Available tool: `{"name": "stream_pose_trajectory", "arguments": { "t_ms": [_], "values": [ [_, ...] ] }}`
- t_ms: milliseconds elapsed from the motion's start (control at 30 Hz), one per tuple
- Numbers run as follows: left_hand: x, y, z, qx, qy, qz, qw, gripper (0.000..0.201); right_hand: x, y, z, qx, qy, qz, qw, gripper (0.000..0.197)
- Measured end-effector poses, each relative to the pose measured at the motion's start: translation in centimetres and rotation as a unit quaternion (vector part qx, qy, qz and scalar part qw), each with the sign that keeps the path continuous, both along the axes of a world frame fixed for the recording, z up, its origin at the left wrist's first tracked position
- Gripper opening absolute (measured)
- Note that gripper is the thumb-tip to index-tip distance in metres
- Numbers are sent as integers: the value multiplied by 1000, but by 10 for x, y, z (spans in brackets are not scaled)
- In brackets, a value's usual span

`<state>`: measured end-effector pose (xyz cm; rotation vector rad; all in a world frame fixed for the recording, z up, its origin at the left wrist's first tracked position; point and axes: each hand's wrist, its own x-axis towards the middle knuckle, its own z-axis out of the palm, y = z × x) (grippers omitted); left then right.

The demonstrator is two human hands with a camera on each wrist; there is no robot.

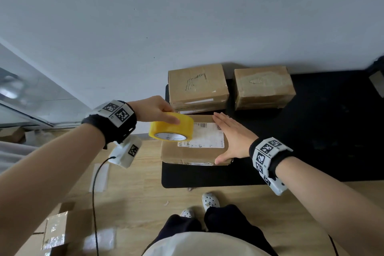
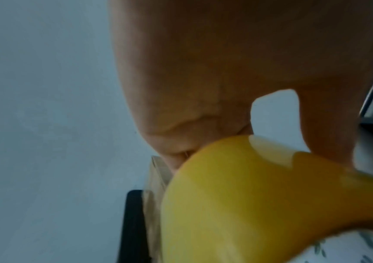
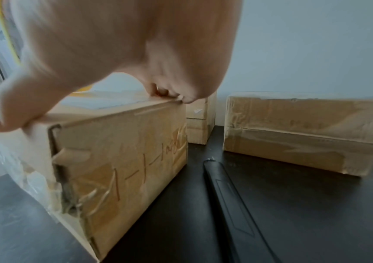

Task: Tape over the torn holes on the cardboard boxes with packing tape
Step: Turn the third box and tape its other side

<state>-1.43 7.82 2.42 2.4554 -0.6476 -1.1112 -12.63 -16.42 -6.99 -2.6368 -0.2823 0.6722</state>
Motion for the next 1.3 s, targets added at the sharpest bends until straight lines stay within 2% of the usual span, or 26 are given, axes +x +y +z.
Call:
{"name": "stream_pose_trajectory", "arguments": {
  "t_ms": [67,200,333,400,600,900,1133,1200,1300],
  "values": [
    [5,16,5,26,1,-5,1000,35,-1,0,1,0,-2,-1,1000,137],
    [12,50,4,113,-61,-16,992,54,-1,1,3,-5,-2,-1,1000,137],
    [14,75,-9,175,-100,-15,979,48,0,2,5,-10,1,0,1000,138],
    [13,79,-20,182,-100,-12,978,43,0,3,6,-18,2,1,1000,138],
    [15,85,-48,193,-96,-9,976,53,2,4,4,-48,-4,8,999,139],
    [19,82,-72,217,-96,-16,971,55,12,3,2,-81,13,7,997,140],
    [20,80,-79,207,-88,-24,974,50,5,13,9,-93,29,4,995,137],
    [20,80,-79,200,-89,-19,976,50,1,28,15,-84,8,17,996,130],
    [20,82,-79,187,-87,-14,978,50,-4,68,19,-52,-42,47,997,105]
  ]
}}
